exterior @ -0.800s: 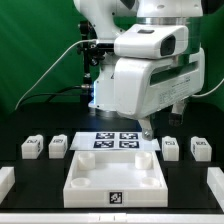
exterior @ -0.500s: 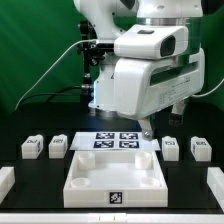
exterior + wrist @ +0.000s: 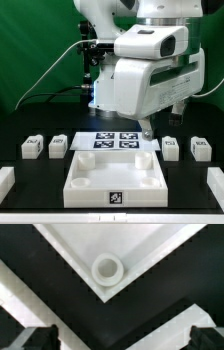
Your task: Assemble one leg
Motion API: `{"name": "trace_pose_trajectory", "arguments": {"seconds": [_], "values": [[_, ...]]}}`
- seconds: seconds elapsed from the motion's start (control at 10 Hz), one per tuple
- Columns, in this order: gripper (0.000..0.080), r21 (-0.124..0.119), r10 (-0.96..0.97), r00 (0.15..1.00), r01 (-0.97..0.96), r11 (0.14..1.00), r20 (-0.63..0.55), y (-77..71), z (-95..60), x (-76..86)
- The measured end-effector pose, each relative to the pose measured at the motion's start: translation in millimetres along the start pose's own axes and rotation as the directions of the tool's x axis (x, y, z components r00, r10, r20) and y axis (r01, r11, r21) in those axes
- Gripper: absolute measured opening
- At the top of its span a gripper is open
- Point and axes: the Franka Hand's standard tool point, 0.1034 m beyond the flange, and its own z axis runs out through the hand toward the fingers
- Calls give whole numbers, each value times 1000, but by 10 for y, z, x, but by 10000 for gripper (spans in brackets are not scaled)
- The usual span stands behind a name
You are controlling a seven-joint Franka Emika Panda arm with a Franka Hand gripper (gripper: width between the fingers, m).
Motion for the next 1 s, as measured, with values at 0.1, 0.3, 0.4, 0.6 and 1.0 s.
{"name": "trace_pose_trajectory", "arguments": {"seconds": [0.1,0.3,0.4,0.6,1.0], "values": [[650,0,-11,1000,11,1000,0,1,0,-1],[650,2,-30,1000,30,1000,2,-13,20,-20],[650,-9,-177,984,177,984,-7,-78,99,-148],[650,12,-435,900,435,900,2,-341,294,-691],[650,26,-670,742,670,742,-23,-393,737,-1240]]}}
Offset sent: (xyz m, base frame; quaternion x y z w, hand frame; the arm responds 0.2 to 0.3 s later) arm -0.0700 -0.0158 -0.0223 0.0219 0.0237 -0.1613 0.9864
